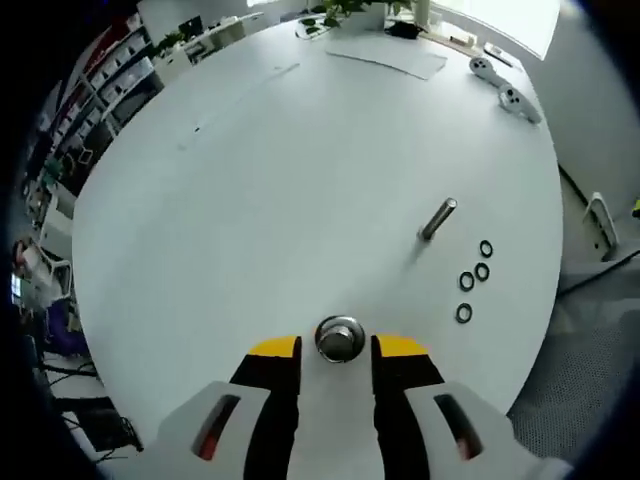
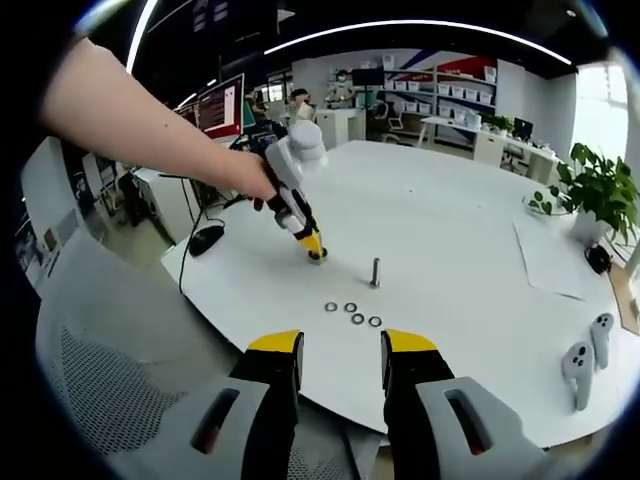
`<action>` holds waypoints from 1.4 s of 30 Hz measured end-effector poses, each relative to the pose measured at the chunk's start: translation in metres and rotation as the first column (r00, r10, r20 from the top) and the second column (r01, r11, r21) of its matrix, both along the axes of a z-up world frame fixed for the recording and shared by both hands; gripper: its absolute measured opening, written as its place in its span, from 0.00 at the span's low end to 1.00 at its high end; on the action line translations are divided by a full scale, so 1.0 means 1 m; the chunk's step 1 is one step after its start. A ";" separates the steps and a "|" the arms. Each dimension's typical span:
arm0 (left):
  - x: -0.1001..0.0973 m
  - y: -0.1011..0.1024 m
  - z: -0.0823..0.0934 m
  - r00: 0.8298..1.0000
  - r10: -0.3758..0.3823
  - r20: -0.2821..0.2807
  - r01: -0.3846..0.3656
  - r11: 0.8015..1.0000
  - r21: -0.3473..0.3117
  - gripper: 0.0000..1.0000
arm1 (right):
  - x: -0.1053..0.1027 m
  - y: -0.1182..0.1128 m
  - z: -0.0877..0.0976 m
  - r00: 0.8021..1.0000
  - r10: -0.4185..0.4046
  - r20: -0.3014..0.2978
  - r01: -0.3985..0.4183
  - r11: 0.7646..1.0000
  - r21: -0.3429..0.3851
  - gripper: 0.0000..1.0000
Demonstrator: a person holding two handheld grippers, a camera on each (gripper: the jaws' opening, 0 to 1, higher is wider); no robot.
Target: Place the washer onto the threaded stud by aligning its center hole with the stud, sliding it down to the base, and recovering from edge contact or off-axis alignment until the washer reaches the visible bottom stop.
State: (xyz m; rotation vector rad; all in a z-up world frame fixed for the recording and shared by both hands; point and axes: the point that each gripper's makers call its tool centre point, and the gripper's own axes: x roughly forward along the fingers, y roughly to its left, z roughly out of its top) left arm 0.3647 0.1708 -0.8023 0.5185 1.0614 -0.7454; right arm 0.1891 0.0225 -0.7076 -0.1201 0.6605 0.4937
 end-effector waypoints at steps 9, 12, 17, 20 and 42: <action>-0.018 0.023 0.038 0.992 0.101 0.071 -0.093 0.989 -0.111 0.27 | 0.000 0.003 0.001 1.000 0.016 0.007 -0.016 1.000 0.000 0.34; -0.026 0.032 0.039 0.990 0.118 0.076 -0.109 0.987 -0.119 0.27 | 0.000 0.003 0.001 1.000 0.021 0.009 -0.021 1.000 -0.002 0.34; -0.038 0.040 0.049 0.981 0.174 0.085 -0.158 0.973 -0.167 0.27 | 0.000 0.005 0.001 1.000 0.028 0.005 -0.028 1.000 0.001 0.34; -0.048 0.042 0.058 0.977 0.190 0.094 -0.168 0.965 -0.202 0.27 | -0.001 0.006 0.000 0.999 0.035 0.001 -0.035 0.999 -0.001 0.34; -0.099 0.077 0.088 0.945 0.293 0.147 -0.214 0.892 -0.399 0.29 | -0.003 0.001 -0.007 0.999 0.019 -0.029 -0.020 0.999 -0.045 0.34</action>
